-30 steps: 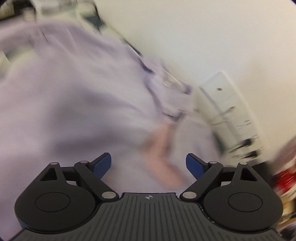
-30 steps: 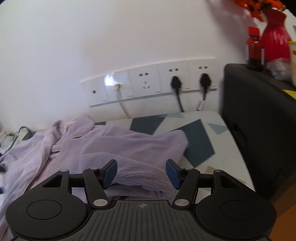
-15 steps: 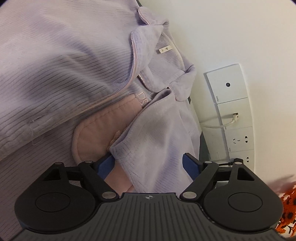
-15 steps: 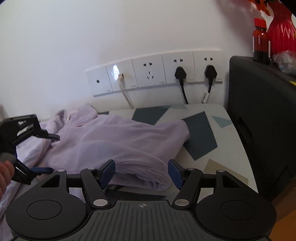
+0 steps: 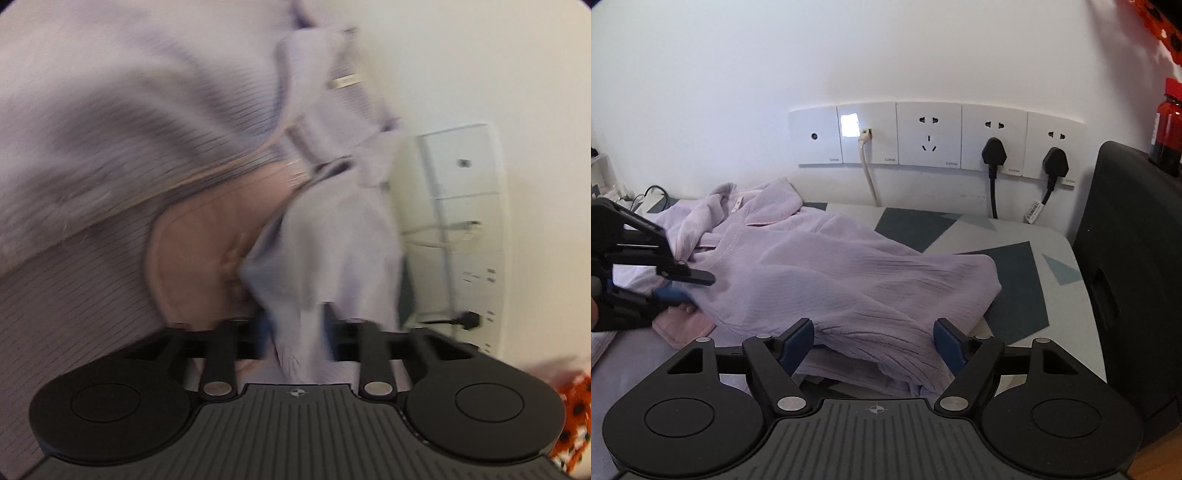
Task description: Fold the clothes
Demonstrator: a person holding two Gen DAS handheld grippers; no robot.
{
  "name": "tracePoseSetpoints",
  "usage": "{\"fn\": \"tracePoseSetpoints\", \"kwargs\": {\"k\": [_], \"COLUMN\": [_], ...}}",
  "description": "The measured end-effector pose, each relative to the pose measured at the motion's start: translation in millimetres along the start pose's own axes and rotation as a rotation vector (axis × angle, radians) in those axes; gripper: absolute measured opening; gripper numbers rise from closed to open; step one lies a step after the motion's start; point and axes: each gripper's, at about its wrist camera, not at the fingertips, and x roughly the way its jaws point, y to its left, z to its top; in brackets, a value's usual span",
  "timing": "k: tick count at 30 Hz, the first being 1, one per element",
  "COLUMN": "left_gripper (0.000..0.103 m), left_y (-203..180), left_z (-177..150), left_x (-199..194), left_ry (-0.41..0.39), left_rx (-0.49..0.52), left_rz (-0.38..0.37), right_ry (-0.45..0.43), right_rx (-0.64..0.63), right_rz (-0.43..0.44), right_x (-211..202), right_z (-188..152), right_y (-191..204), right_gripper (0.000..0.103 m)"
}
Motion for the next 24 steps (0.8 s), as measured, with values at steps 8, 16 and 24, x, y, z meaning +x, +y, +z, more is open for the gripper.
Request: {"fn": "tracePoseSetpoints", "kwargs": {"k": [8, 16, 24], "left_gripper": [0.014, 0.008, 0.008], "left_y": [-24.6, -73.0, -143.4], "left_z": [-8.6, -9.2, 9.4], "left_x": [7.1, -28.9, -123.6], "left_ry": [-0.055, -0.19, -0.526], "left_rx": [0.117, 0.384, 0.787], "left_rz": [0.017, 0.006, 0.008], "right_ry": [0.017, 0.015, 0.0], "right_rx": [-0.014, 0.013, 0.075], "right_rz": [0.009, 0.028, 0.083], "right_x": [4.8, 4.4, -4.0], "right_z": [2.3, 4.1, 8.6], "right_y": [0.6, -1.0, 2.4], "right_gripper": [0.069, 0.076, 0.077]}}
